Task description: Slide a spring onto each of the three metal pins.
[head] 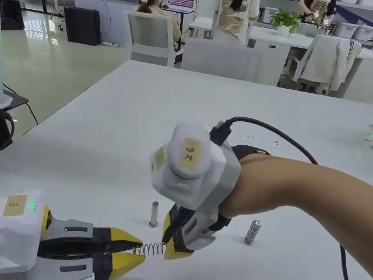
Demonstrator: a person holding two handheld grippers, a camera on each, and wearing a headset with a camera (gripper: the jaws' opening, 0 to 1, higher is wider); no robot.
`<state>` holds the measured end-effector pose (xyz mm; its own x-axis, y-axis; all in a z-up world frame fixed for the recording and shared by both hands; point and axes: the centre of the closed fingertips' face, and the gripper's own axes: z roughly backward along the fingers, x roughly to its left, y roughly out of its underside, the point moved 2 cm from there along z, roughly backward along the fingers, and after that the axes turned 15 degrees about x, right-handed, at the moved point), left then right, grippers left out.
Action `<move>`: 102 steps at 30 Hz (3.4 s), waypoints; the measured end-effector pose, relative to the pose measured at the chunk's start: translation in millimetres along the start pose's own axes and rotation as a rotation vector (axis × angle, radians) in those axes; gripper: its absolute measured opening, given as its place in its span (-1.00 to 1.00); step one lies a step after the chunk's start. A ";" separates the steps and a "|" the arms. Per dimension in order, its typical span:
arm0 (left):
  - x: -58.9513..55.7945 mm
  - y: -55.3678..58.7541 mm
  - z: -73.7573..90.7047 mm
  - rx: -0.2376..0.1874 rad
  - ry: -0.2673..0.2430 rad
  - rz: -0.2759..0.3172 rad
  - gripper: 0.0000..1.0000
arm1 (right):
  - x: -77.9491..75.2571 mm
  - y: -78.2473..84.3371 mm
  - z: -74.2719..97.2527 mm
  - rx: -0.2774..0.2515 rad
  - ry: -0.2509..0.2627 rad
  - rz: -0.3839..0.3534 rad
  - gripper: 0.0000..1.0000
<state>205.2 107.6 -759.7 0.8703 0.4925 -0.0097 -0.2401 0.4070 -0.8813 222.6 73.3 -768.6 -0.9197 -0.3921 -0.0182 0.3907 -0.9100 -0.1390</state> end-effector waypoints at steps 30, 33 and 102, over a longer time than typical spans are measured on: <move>-0.8 -14.6 4.3 -0.039 -0.010 -0.012 -0.96 | 0.3 2.0 -4.1 -0.016 -0.011 -0.025 -0.83; -0.2 -12.5 3.6 -0.032 -0.013 -0.012 -0.96 | -0.2 0.0 -0.5 -0.026 -0.009 -0.032 -0.83; -1.5 3.5 -14.1 0.017 0.009 0.012 -0.67 | 0.6 -23.3 16.2 -0.009 0.010 0.013 -0.83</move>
<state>209.2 97.4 -769.4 0.8708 0.4910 -0.0248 -0.2581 0.4136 -0.8731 213.6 92.1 -749.4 -0.9148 -0.4027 -0.0299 0.4025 -0.9034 -0.1477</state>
